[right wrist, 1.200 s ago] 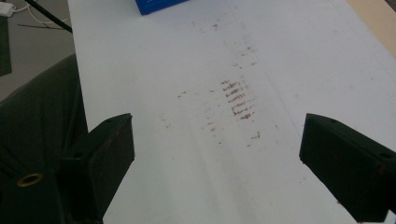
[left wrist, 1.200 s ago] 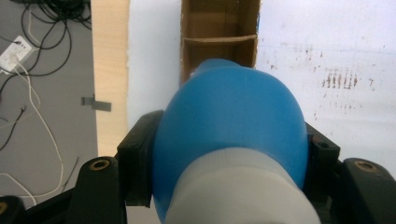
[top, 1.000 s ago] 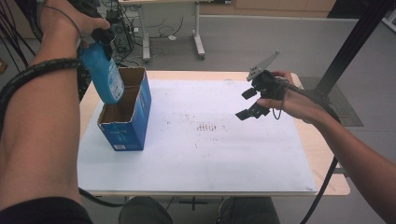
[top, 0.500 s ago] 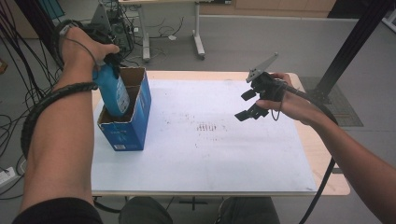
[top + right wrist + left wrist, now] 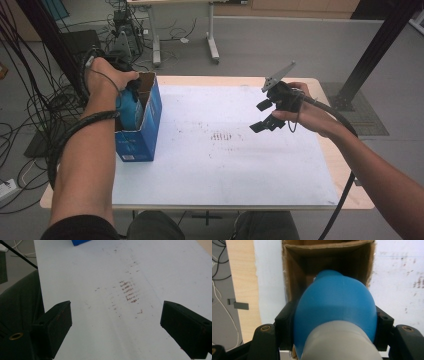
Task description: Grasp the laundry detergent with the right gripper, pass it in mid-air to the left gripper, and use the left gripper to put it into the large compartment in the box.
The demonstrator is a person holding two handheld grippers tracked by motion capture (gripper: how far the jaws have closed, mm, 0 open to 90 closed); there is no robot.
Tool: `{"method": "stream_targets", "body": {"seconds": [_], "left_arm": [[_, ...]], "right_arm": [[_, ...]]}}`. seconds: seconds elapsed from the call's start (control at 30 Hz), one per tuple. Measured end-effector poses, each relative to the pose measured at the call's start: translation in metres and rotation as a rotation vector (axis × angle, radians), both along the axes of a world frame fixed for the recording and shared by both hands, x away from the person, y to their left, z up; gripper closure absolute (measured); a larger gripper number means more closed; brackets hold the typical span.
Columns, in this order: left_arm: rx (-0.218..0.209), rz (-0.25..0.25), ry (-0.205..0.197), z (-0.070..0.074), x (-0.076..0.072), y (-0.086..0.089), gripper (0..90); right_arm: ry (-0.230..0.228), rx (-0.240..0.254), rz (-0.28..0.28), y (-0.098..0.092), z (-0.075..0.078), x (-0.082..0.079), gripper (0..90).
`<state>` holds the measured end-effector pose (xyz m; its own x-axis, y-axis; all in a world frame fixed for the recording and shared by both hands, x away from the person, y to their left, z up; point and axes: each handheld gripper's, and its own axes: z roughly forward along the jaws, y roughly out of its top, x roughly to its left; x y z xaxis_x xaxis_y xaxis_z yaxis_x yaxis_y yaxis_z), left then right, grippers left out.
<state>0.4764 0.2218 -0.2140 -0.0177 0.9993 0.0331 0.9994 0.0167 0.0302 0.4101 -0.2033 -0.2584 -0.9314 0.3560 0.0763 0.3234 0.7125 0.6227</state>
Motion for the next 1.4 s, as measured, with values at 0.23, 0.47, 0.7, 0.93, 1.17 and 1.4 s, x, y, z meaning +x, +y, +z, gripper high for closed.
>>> {"method": "stream_targets", "body": {"seconds": [0.23,0.47,0.7,0.93,1.17,1.4], "left_arm": [[-0.004,0.000,0.010,-0.024,0.002,-0.001,36.9],[0.008,-0.002,0.021,-0.042,0.004,-0.003,36.9],[0.015,-0.007,0.028,-0.054,0.004,-0.002,36.9],[0.011,-0.009,0.019,-0.056,0.005,0.000,36.8],[0.004,-0.007,0.014,-0.056,0.004,0.002,36.7],[0.006,-0.008,0.013,-0.057,0.004,0.001,36.6]], "right_arm": [[0.010,0.005,-0.011,-0.003,-0.006,0.001,10.3],[0.018,0.006,-0.012,-0.003,-0.010,0.002,10.3],[0.022,0.006,-0.025,-0.008,-0.012,0.003,10.3],[0.017,0.007,-0.033,-0.012,-0.010,0.003,10.3],[0.013,0.000,-0.048,-0.017,-0.008,0.003,10.3],[0.008,-0.006,-0.048,-0.019,-0.006,0.002,10.3]]}}
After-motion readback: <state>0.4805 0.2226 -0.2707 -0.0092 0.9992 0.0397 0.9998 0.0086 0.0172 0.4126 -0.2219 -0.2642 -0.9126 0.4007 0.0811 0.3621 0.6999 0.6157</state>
